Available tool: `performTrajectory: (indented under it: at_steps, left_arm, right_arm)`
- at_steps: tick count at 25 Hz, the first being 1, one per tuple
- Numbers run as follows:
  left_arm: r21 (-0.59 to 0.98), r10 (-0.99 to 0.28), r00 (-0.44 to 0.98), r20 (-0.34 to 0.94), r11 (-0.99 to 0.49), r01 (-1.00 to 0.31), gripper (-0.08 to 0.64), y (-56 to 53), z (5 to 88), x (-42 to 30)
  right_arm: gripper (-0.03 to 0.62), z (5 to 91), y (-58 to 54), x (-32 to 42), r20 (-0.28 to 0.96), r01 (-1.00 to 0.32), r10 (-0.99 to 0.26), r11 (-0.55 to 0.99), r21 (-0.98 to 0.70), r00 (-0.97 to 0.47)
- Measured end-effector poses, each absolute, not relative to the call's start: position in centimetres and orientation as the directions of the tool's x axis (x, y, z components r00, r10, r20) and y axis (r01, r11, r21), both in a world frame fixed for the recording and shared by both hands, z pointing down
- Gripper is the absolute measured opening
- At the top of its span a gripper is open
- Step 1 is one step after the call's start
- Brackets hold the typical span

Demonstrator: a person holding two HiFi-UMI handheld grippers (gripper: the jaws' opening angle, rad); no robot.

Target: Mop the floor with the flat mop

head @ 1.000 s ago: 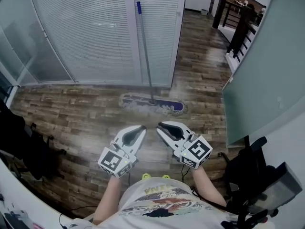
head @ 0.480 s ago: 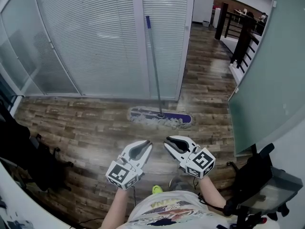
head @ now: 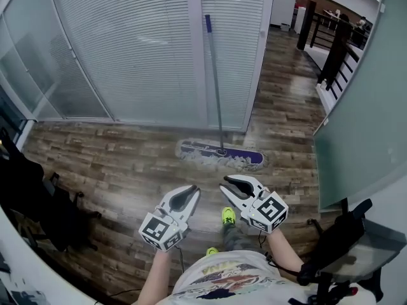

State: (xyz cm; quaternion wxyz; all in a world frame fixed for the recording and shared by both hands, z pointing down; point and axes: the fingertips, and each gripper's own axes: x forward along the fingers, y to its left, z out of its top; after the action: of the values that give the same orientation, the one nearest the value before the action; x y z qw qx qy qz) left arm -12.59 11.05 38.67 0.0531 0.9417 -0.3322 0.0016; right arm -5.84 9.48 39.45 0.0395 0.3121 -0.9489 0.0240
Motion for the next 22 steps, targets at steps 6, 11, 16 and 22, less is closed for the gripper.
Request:
performTrajectory:
  at_steps: [6,11,16,22]
  left_arm:
    - [0.080,-0.656,0.750,0.083,-0.746,-0.661,0.028,2.8,39.0,-11.5]
    - [0.043,-0.663,0.743,0.090,-0.743,-0.668,0.029,-6.0,38.1,-8.0]
    - [0.022,-0.673,0.731,0.115,-0.734,-0.679,0.029,-13.3,38.5,-4.5]
    - [0.004,-0.675,0.729,0.111,-0.734,-0.680,0.029,-19.2,38.8,-1.2]
  right_arm:
    - [0.089,40.4,0.6,-3.2,0.085,-0.591,-0.587,0.806,-0.039,-0.805]
    - [0.101,39.9,-8.1,0.1,0.050,-0.587,-0.585,0.809,-0.046,-0.810]
    - [0.109,40.4,-15.1,2.8,0.054,-0.570,-0.568,0.819,-0.059,-0.821]
    - [0.127,41.1,-21.7,5.1,0.044,-0.565,-0.563,0.822,-0.070,-0.825]
